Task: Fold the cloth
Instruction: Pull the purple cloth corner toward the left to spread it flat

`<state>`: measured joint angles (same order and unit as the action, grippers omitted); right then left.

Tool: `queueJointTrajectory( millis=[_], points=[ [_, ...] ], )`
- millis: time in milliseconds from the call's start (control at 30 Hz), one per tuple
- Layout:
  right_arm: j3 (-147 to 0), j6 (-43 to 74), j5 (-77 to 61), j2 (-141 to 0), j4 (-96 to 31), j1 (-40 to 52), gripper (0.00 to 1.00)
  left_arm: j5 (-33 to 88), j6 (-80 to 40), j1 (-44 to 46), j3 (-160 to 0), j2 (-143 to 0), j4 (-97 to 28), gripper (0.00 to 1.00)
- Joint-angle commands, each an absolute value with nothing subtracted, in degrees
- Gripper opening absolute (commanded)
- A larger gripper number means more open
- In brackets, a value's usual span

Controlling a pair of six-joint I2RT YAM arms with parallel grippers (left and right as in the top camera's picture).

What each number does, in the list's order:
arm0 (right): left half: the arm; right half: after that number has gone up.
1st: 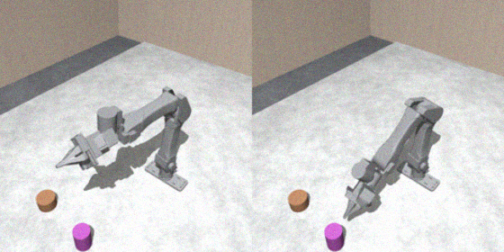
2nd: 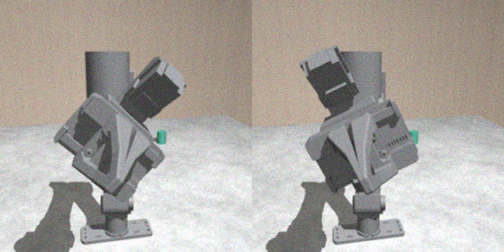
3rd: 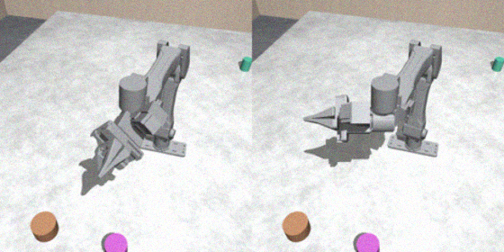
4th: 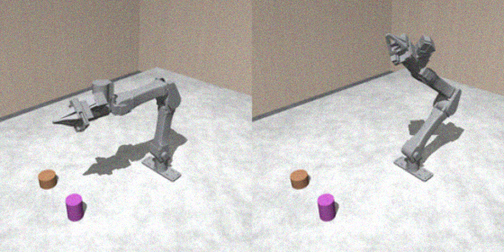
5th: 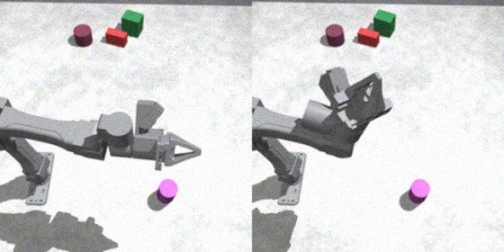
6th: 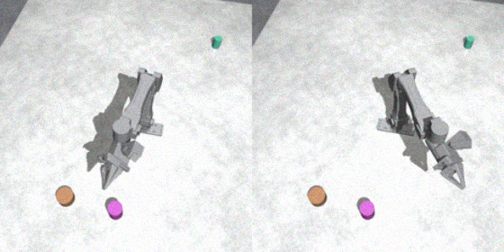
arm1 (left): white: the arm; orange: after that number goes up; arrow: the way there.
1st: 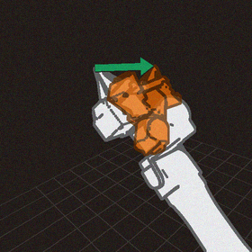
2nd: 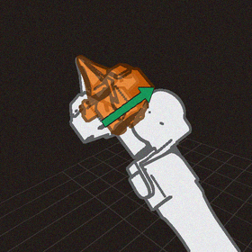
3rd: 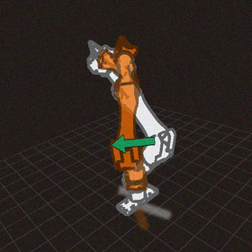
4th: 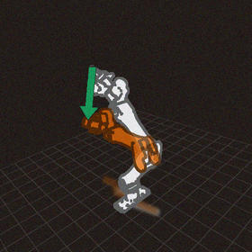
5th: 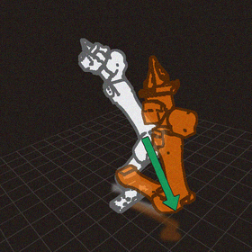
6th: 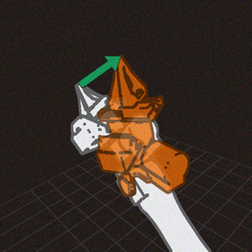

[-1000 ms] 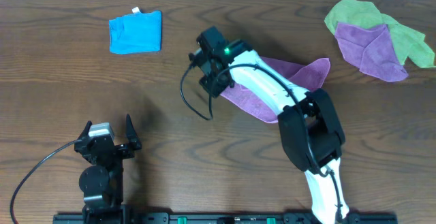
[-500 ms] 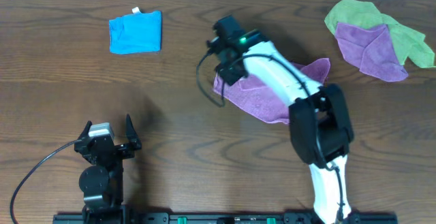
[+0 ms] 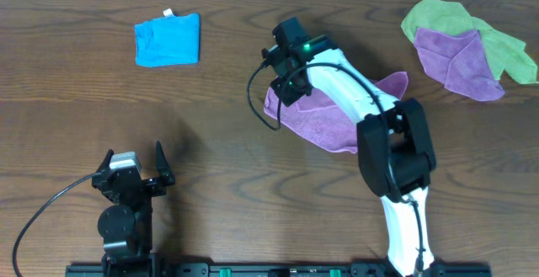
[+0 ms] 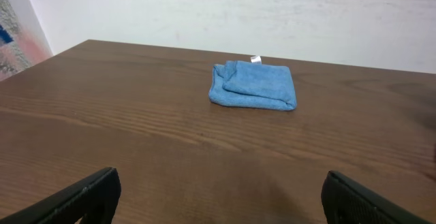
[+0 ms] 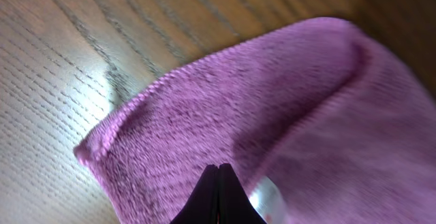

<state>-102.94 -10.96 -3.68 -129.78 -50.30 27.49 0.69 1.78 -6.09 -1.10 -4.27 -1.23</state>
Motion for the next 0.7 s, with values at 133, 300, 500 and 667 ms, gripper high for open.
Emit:
queueJointTrajectory(
  millis=[133, 300, 500, 667],
  points=[
    [-102.6, -10.7, -6.9, -131.0, -50.1, 28.8, 0.01, -0.2, 2.6, -5.8, -0.3, -3.8, -4.4, 0.96],
    [-102.6, -10.3, -6.9, -132.1, -50.1, 29.2, 0.01, -0.2, 2.6, -5.8, -0.3, -3.8, -4.4, 0.95],
    [-102.6, -10.3, -6.9, -132.9, -49.9, 29.5, 0.02, -0.2, 2.6, -5.8, -0.3, -3.8, -4.4, 0.96],
    [-102.6, -9.8, -9.7, -134.0, -49.9, 30.4, 0.02, -0.2, 2.6, -5.8, -0.3, -3.8, -4.4, 0.95]
  ],
)
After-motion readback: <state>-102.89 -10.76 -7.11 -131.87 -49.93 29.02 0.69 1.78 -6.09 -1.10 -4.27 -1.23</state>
